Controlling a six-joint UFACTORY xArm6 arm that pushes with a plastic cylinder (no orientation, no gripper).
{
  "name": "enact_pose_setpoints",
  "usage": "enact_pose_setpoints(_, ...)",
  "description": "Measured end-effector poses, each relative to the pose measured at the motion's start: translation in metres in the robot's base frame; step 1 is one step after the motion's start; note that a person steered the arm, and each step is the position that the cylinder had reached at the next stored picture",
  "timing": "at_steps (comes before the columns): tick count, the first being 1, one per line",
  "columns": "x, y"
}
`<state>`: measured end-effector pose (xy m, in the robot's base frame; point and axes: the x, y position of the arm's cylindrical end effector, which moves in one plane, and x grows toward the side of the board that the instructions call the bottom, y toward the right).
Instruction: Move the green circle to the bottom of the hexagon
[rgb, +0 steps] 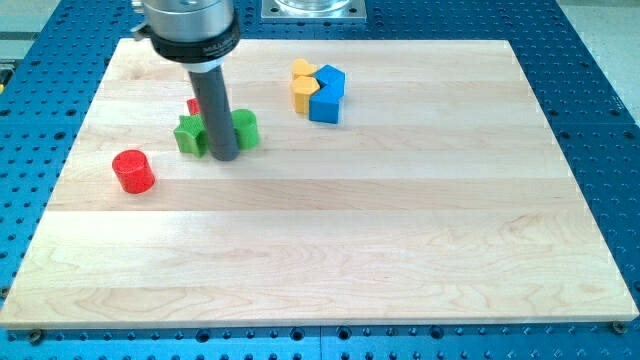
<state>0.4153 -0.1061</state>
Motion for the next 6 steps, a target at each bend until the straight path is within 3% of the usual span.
enact_pose_setpoints(2, -0.009, 0.063)
enact_pose_setpoints(3, -0.001, 0.014)
enact_pose_setpoints(4, -0.022, -0.015)
enact_pose_setpoints(6, -0.047, 0.064)
